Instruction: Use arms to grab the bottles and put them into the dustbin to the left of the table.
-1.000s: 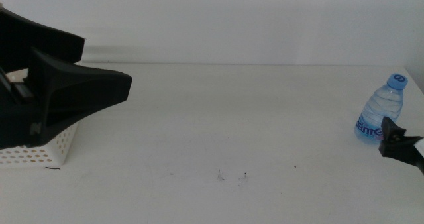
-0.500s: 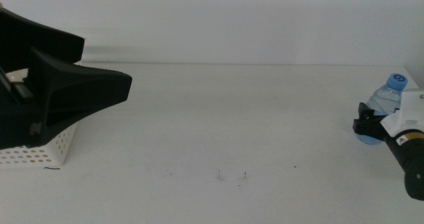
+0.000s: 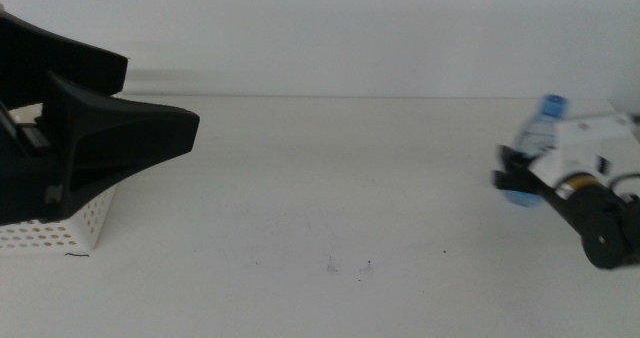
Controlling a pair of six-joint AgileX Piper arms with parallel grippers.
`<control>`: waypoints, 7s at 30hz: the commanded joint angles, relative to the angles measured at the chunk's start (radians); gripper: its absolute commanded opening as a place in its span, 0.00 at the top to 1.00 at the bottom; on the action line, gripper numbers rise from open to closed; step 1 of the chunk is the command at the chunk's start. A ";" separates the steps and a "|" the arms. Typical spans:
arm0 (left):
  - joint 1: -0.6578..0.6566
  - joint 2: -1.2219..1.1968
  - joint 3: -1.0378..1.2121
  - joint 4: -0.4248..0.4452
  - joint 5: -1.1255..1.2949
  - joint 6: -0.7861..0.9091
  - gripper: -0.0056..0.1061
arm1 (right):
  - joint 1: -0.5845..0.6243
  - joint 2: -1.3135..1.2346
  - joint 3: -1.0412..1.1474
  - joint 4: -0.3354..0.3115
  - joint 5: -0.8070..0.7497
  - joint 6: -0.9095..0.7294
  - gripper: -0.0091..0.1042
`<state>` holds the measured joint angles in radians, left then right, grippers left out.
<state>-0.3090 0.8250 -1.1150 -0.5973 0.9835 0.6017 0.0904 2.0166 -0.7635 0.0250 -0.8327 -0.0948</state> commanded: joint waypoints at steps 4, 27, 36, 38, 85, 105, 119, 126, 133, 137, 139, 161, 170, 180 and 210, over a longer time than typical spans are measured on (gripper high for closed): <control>-0.001 -0.005 -0.005 -0.001 -0.009 -0.005 0.22 | 0.127 0.011 -0.256 -0.369 0.107 0.266 0.94; -0.001 -0.005 -0.005 -0.001 -0.009 -0.005 0.22 | 0.448 0.372 -0.850 -0.442 0.320 0.385 0.94; -0.001 -0.005 -0.005 -0.001 -0.009 -0.005 0.22 | 0.448 0.372 -0.850 -0.442 0.315 0.433 0.66; -0.001 -0.005 -0.005 -0.001 -0.009 -0.005 0.22 | 0.448 0.372 -0.850 -0.442 0.315 0.455 0.54; -0.001 -0.005 -0.005 -0.001 -0.013 -0.005 0.22 | 0.492 -1.074 -0.265 0.090 1.385 -0.004 0.20; -0.166 0.056 0.124 0.403 -0.240 -0.385 0.17 | 0.492 -1.074 -0.265 0.090 1.385 0.001 0.20; -0.360 0.049 0.735 0.597 -1.066 -0.785 0.14 | 0.492 -1.074 -0.265 0.090 1.385 0.004 0.20; -0.262 0.090 0.800 0.614 -1.148 -0.778 0.14 | 0.492 -1.074 -0.265 0.090 1.385 0.005 0.20; -0.179 0.370 0.860 0.654 -1.647 -0.764 0.14 | 0.492 -1.074 -0.265 0.090 1.385 0.008 0.20; -0.170 0.546 0.841 0.661 -1.851 -0.764 0.14 | 0.492 -1.074 -0.265 0.090 1.385 0.008 0.20; -0.170 0.628 0.801 0.663 -1.865 -0.764 0.14 | 0.492 -1.074 -0.265 0.090 1.385 0.008 0.20; -0.161 1.245 0.216 0.657 -1.825 -0.729 0.14 | 0.492 -1.074 -0.265 0.090 1.385 0.007 0.20; -0.150 1.362 0.051 0.659 -1.783 -0.722 0.14 | 0.492 -1.074 -0.265 0.090 1.385 0.007 0.20; -0.150 1.428 -0.047 0.615 -1.734 -0.704 0.20 | 0.492 -1.074 -0.265 0.090 1.385 0.007 0.20; 0.397 0.852 -0.425 0.569 -0.170 -0.371 0.97 | 0.492 -1.074 -0.265 0.090 1.385 0.007 0.20</control>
<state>0.0458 1.6785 -1.4987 -0.0110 0.8017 0.2071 0.5771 0.9476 -1.0217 0.1175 0.5576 -0.0874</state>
